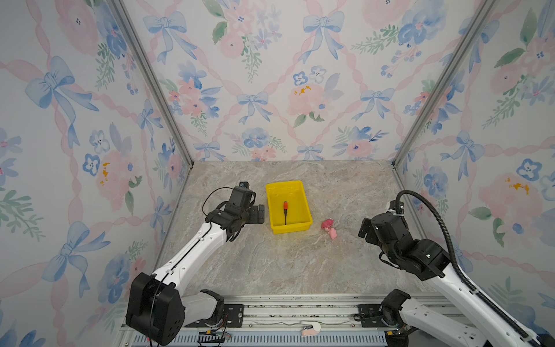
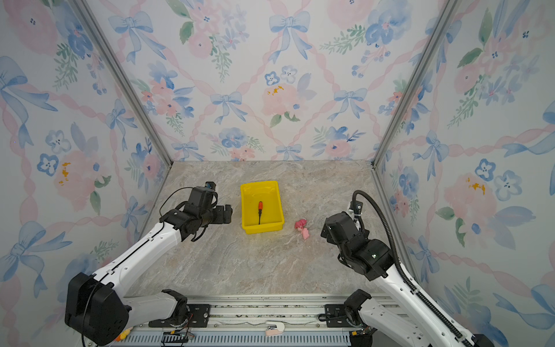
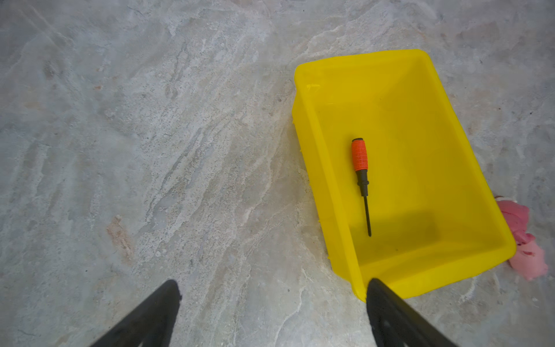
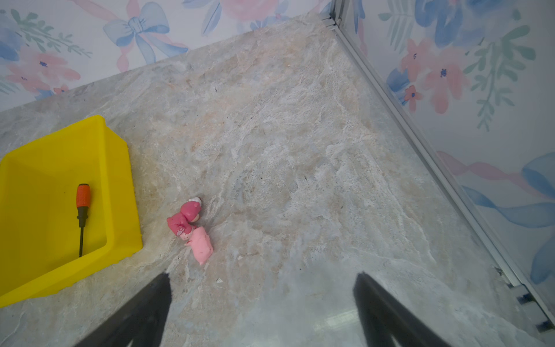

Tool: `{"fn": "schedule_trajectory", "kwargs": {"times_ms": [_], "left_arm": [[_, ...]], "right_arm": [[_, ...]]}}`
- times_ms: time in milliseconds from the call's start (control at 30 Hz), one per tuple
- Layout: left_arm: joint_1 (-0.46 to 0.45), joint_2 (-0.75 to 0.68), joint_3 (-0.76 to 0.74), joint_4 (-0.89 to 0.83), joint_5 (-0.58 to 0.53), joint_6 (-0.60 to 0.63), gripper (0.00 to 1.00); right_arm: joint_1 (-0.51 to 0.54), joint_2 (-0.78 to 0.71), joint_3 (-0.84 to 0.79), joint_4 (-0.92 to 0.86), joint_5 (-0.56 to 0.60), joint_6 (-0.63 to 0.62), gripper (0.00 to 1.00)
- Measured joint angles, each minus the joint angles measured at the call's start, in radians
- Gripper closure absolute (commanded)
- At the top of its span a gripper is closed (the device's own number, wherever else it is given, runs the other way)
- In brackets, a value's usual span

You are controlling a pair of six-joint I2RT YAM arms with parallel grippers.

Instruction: Put the screwdriver in the bin

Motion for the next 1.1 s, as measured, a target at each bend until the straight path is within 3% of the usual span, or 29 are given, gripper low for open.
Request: {"fn": "schedule_trajectory", "kwargs": {"times_ms": [167,333,400,567,733,1100], "left_arm": [[0.076,-0.055,-0.117,0.058,-0.084,0.002,0.03],[0.203,-0.117,-0.238,0.153,-0.13,-0.003,0.02],[0.247,-0.131,-0.281,0.196,-0.146,-0.007,0.03],[0.292,-0.124,-0.353,0.333,-0.152,0.024,0.03],[0.292,-0.114,-0.454,0.509,-0.155,0.115,0.03],[0.292,-0.062,-0.614,0.853,-0.113,0.208,0.02]], "right_arm": [[-0.014,-0.121,-0.068,0.003,0.105,0.006,0.03],[-0.118,-0.204,-0.203,0.004,0.236,0.05,0.03],[-0.145,-0.246,-0.309,0.074,0.249,-0.019,0.03],[-0.154,-0.361,-0.532,0.348,0.195,-0.31,0.03],[-0.212,-0.319,-0.613,0.584,0.121,-0.535,0.03],[-0.417,-0.097,-0.73,0.946,-0.084,-0.676,0.03]]}}
